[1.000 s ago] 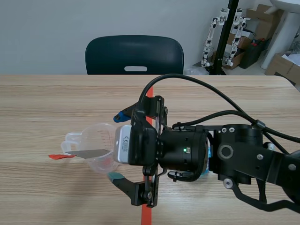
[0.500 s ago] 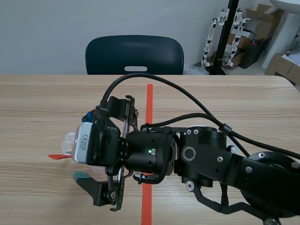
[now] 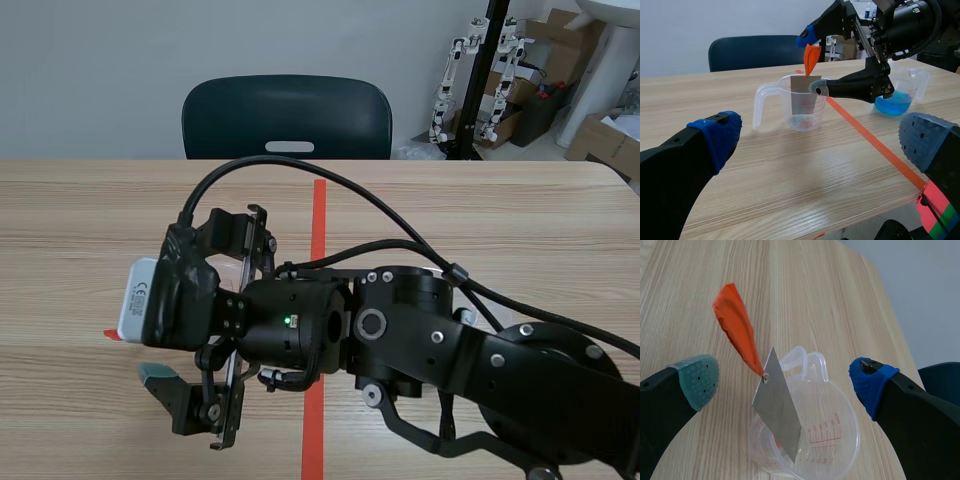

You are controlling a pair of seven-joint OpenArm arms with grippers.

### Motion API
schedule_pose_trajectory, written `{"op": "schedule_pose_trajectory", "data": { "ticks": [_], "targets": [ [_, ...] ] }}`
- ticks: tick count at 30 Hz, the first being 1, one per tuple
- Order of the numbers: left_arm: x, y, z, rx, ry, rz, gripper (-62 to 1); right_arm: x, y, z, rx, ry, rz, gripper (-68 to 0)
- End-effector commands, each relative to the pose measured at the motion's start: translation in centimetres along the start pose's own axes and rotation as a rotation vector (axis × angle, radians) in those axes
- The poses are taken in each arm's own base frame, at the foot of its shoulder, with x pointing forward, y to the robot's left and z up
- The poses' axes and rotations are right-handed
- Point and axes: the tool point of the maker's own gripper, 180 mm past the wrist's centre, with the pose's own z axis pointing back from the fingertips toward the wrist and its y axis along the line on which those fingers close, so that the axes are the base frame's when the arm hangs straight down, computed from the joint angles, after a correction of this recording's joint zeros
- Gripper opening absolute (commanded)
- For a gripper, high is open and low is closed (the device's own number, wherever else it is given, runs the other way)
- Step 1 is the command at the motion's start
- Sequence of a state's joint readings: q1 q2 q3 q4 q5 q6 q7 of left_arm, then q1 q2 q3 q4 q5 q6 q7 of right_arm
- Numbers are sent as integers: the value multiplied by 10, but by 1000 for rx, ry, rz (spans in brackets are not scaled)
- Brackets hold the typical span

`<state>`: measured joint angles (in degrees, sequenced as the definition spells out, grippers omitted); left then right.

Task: Do the redox reaction experiment. lift the metal plate out of the left beaker

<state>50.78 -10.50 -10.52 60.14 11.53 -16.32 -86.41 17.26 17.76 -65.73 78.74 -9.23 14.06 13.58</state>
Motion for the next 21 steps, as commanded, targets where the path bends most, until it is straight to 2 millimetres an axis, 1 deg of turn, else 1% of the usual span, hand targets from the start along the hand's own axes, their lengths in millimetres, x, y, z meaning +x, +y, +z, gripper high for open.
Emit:
{"op": "schedule_pose_trajectory", "data": {
  "ticks": [1,2,11,16,17,19,21],
  "targets": [
    [11,-1,-1,-5,-53,-6,14,6,-11,-1,-24,-19,13,-168],
    [11,-1,-1,-5,-53,-6,14,5,-11,-1,-24,-13,9,-177],
    [11,-1,-1,-6,-53,-6,14,1,-7,-3,-7,9,-3,-178],
    [11,-1,-1,-6,-53,-6,14,-12,-3,-7,-2,53,-25,-179],
    [11,-1,-1,-6,-53,-6,14,-15,-2,-8,0,59,-29,-184],
    [11,-1,-1,-6,-53,-6,14,-17,-1,-9,3,60,-30,-226],
    [11,-1,-1,-6,-53,-6,14,-16,0,-9,4,56,-29,-238]
  ]
}}
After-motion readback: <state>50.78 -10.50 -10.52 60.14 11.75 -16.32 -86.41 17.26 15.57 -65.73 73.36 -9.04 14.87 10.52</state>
